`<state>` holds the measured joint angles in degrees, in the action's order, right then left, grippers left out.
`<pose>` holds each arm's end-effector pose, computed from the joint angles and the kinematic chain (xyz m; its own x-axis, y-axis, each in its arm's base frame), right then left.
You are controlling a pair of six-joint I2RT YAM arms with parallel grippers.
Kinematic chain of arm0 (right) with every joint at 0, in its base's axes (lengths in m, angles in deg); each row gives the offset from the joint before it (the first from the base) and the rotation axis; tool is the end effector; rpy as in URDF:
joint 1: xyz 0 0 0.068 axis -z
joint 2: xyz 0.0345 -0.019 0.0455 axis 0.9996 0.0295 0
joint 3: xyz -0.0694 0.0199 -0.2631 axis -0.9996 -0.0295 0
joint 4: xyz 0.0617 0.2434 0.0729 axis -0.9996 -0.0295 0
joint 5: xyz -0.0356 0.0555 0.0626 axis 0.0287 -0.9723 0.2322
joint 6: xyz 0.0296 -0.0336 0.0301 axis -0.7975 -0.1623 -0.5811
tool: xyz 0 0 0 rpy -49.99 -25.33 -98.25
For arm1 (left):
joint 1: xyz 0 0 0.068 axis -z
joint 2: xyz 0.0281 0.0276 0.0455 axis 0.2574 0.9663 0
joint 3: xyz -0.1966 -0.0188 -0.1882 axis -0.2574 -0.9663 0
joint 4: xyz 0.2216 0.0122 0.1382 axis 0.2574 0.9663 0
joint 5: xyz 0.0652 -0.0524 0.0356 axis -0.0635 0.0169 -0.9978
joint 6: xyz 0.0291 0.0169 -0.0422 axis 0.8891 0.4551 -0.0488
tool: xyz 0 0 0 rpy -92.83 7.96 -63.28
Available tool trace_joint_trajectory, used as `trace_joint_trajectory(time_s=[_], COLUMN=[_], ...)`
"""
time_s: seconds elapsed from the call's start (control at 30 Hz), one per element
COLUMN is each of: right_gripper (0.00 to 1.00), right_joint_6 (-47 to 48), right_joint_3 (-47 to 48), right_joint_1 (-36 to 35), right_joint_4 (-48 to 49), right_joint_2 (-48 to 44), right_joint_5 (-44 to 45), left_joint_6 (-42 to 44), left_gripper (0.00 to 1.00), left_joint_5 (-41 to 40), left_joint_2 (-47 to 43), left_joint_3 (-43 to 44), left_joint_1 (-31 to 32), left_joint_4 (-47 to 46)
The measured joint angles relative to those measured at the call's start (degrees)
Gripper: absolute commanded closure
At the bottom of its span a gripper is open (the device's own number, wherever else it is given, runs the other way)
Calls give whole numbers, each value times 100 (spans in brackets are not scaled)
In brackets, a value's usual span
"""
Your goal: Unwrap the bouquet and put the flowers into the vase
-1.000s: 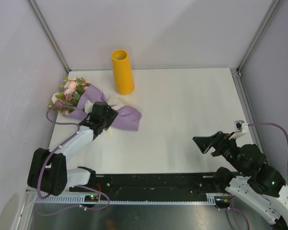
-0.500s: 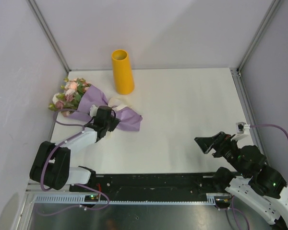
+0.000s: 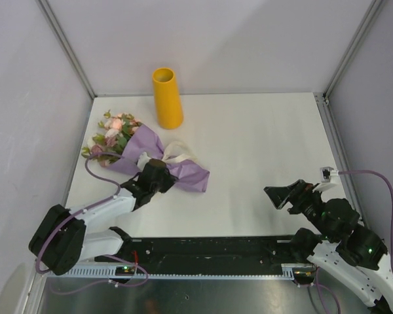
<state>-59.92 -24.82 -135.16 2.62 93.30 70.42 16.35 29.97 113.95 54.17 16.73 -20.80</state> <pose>0.0366 0.0238 0.3065 -0.4542 0.4999 -0.7374 -0.2545 0.7204 0.6451 0.1987 -0.1136 0.1725 -0.5704 -0.7153 -0.4037 -0.3942 0.6696 -0.6294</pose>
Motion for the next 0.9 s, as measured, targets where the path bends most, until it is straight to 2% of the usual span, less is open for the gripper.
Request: trace_joint_trajectory(time_s=[0.07, 0.2, 0.37, 0.47, 0.63, 0.9], right_gripper=[7, 10, 13, 14, 16, 19], right_joint_6=[4, 2, -7, -26, -26, -74], right_joint_3=[-105, -195, -221, -251, -275, -278], right_joint_1=[0, 0, 0, -2, -37, -55], right_joint_4=[92, 315, 938, 1493, 2848, 5130], right_joint_2=[17, 313, 1248, 1849, 3104, 5331], right_joint_5=[-24, -125, -260, -291, -354, -560], left_joint_6=[-50, -66, 249, 518, 1108, 1749], left_gripper=[95, 71, 43, 30, 29, 30], left_joint_5=[-20, 42, 122, 76, -90, 369], left_joint_2=[-168, -433, -1034, -1521, -2334, -2697], left_joint_3=[-74, -118, -90, 63, 514, 951], left_joint_1=[415, 957, 1062, 1062, 914, -1123], left_joint_4=[31, 149, 356, 623, 1047, 1784])
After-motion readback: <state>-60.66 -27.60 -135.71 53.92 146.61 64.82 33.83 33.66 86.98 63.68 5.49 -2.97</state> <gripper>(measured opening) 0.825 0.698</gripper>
